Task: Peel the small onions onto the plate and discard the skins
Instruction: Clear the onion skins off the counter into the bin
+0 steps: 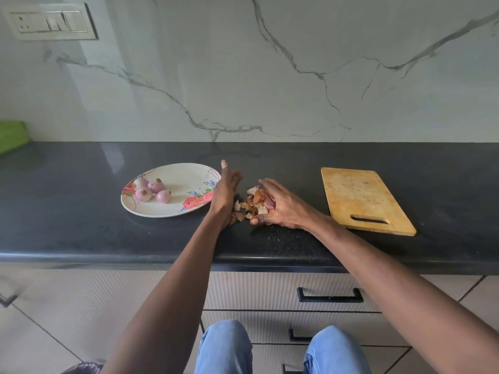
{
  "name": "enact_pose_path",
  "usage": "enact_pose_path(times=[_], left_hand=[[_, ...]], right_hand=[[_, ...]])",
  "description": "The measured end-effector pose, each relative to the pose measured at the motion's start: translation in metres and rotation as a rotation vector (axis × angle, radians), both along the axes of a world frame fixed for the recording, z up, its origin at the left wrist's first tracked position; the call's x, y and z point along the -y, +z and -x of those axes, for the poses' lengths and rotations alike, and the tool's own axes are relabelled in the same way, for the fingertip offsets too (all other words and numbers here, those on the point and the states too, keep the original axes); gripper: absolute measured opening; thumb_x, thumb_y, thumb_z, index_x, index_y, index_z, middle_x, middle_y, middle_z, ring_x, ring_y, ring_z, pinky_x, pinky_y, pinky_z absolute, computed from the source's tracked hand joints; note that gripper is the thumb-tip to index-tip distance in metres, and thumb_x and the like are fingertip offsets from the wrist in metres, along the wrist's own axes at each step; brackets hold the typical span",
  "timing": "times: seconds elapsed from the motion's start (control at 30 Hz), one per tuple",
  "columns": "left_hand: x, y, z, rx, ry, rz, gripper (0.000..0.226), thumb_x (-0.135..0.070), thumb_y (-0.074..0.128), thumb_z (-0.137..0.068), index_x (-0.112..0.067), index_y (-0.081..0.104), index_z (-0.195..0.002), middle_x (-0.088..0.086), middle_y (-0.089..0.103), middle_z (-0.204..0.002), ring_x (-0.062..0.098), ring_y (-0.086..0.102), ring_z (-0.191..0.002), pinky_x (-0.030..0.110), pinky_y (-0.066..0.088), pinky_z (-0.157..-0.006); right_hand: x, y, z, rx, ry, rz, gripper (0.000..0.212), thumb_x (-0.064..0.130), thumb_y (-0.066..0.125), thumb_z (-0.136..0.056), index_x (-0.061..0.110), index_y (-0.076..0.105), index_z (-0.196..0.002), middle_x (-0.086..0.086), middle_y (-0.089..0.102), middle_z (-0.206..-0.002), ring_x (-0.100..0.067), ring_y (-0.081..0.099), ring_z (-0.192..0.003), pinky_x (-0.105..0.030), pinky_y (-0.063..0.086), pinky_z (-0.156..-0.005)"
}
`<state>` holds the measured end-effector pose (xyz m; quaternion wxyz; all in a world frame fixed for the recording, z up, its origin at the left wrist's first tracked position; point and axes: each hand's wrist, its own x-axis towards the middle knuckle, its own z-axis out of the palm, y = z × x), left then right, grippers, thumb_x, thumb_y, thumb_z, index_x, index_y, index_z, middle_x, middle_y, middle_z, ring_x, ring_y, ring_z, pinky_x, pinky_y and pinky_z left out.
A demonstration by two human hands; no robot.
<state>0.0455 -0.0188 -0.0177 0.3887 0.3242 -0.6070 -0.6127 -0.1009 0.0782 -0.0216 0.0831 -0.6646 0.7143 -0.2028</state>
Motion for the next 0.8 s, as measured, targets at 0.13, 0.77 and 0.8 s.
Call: enact_pose_path(times=[0.13, 0.77, 0.8], left_hand=[[0.003, 0.003, 0.002, -0.131, -0.110, -0.146, 0.080, -0.066, 0.016, -0.102, -0.009, 0.027, -0.157, 0.020, 0.030, -0.161, 0.029, 0.030, -0.149, 0.043, 0.023, -0.124], [0.006, 0.004, 0.012, -0.285, 0.022, -0.270, 0.075, -0.064, 0.027, -0.102, -0.013, 0.027, -0.157, 0.023, 0.032, -0.159, 0.029, 0.030, -0.149, 0.039, 0.023, -0.123], [0.006, 0.004, 0.013, -0.268, 0.033, -0.265, 0.073, -0.062, 0.027, -0.103, -0.011, 0.030, -0.155, 0.024, 0.035, -0.157, 0.029, 0.033, -0.148, 0.039, 0.025, -0.123]], right_hand=[[0.004, -0.004, 0.002, -0.087, 0.051, -0.005, 0.125, 0.065, 0.079, -0.067, 0.011, 0.014, -0.159, -0.014, 0.009, -0.167, -0.033, 0.022, -0.150, -0.054, 0.027, -0.119], [0.021, -0.010, -0.008, -0.106, 0.149, 0.215, 0.028, 0.039, 0.058, -0.094, 0.013, 0.067, -0.096, -0.006, 0.062, -0.109, -0.022, 0.056, -0.095, -0.039, 0.050, -0.085], [0.022, -0.011, -0.007, -0.119, 0.143, 0.249, 0.020, 0.031, 0.061, -0.095, 0.012, 0.066, -0.095, -0.006, 0.062, -0.106, -0.022, 0.055, -0.092, -0.041, 0.050, -0.083]])
